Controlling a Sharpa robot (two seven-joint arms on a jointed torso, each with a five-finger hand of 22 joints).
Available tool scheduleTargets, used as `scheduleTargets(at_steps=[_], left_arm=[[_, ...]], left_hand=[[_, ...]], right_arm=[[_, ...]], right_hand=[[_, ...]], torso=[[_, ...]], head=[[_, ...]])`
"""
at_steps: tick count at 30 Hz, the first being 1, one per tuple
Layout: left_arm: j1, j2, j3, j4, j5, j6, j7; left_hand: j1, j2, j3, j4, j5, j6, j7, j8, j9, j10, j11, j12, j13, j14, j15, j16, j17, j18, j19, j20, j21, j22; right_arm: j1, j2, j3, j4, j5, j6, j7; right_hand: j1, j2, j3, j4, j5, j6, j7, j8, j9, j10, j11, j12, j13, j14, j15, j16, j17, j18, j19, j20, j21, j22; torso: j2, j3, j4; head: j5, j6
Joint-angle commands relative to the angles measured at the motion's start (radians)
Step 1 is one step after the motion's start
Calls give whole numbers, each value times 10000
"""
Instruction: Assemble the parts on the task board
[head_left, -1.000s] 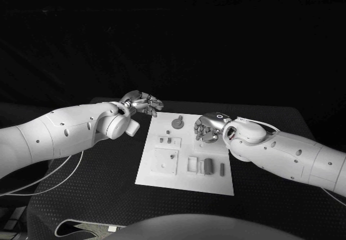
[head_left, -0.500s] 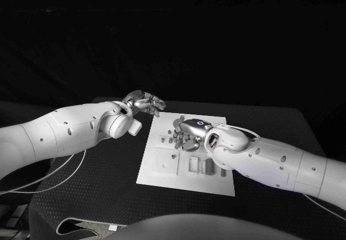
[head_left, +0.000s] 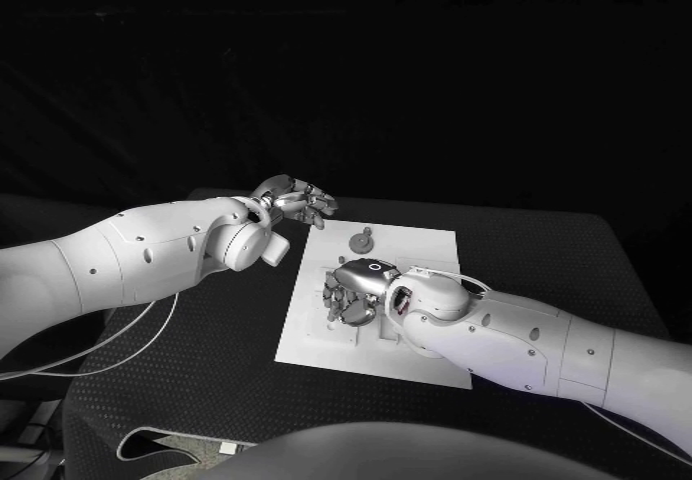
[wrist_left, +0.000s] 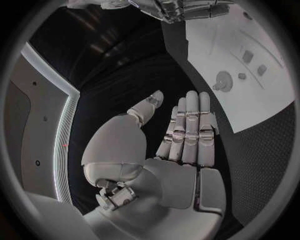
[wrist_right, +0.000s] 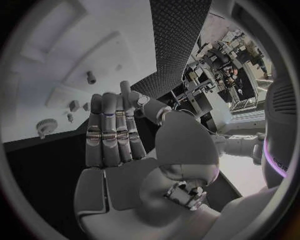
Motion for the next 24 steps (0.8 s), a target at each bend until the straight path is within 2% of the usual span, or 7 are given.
scheduleTargets(at_steps=[1,5,12,19,24], left_arm=[[8,15,6,5,71,118,124],[8,21,6,-10,75,115,118],[8,38,6,-8,76,128,116],[8,65,6,-32,78,139,119],[8,53,6,-27,79,140,113]], left_hand=[[-56,2,-35,32,31,-49,-10,35,-10,-67,-28,-5,11,48,-10,-43,13,38,44,12,-53,-11],[-56,2,-35,33,31,-50,-9,36,-11,-68,-28,-5,12,48,-10,-46,17,38,44,12,-53,-12],[-57,4,-36,34,30,-52,-9,38,-13,-68,-28,-5,12,48,-10,-52,25,38,43,12,-53,-14],[-60,3,-38,35,29,-54,-8,41,-15,-69,-27,-5,13,49,-9,-59,34,37,42,13,-54,-17],[-64,5,-40,39,29,-57,-7,42,-17,-70,-27,-5,14,49,-9,-64,41,37,42,13,-54,-18]], right_arm=[[-61,100,-30,-157,-321,188,175],[-105,262,-86,-344,-408,185,185],[-143,363,-117,-493,-507,201,138],[-161,449,-247,-596,-583,221,119],[-172,473,-263,-687,-610,183,107]], right_hand=[[11,145,50,-39,18,78,29,60,285,43,7,0,22,-9,-98,44,6,62,52,-19,48,256],[8,149,52,-42,18,78,29,58,287,42,6,-2,26,-10,-98,47,5,62,52,-20,53,256],[4,152,55,-47,17,79,29,55,290,41,6,-5,34,-12,-99,53,5,62,51,-22,61,256],[-3,148,57,-50,17,78,29,52,293,39,6,-9,41,-16,-99,58,3,62,48,-24,69,256],[-7,151,60,-51,18,77,30,48,295,36,7,-13,47,-20,-99,62,2,62,45,-24,74,255]], torso=[[8,1,4],[3,4,-9],[4,3,-1],[0,2,-4],[3,4,-5]], head=[[29,-29],[57,-59],[53,-74],[67,-102],[71,-122]])
